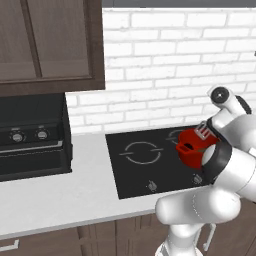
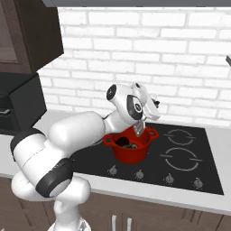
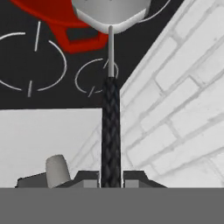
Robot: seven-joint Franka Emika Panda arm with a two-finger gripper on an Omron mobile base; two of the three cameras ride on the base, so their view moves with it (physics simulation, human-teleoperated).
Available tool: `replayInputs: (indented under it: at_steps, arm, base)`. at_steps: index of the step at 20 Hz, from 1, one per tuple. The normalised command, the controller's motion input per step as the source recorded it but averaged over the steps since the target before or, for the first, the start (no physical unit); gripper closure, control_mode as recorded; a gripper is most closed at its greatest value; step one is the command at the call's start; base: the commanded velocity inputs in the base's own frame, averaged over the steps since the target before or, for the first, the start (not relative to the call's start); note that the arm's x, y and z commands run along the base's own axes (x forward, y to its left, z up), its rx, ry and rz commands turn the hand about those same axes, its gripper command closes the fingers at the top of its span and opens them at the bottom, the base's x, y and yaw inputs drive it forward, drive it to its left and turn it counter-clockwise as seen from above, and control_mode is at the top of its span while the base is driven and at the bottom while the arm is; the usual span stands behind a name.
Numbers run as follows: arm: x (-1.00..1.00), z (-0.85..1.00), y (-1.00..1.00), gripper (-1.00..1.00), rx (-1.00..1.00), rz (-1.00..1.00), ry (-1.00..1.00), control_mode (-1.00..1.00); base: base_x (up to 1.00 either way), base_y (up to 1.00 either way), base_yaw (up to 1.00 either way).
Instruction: Put the avocado and cucumber in the pot. Retrieve the spatula and lightly stir the vegetables in the pot.
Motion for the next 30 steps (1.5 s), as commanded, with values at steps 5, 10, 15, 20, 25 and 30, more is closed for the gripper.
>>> replayInputs:
  at_steps: [5, 10, 15, 20, 25, 30]
  arm:
    - [0.06, -0.06, 0.00, 1.00, -0.26, 0.24, 0.16, -1.00]
    - [0.00, 0.00, 0.05, 1.00, -0.02, 0.05, 0.03, -1.00]
    - [0.02, 0.00, 0.40, 1.00, -0.04, 0.12, 0.10, -1.00]
    - [0.00, 0.00, 0.42, 1.00, -0.17, 0.21, 0.16, -1.00]
    - [0.03, 0.00, 0.28, 1.00, -0.13, 0.09, 0.15, -1.00]
    - [0.00, 0.00, 0.04, 1.00, -0.01, 0.00, 0.00, -1.00]
  base:
    - [0.00, 0.00, 0.00]
    - [0.00, 0.00, 0.00]
    - [0.00, 0.00, 0.00]
    - [0.00, 0.00, 0.00]
    - [0.00, 0.00, 0.00]
    - [0.00, 0.00, 0.00]
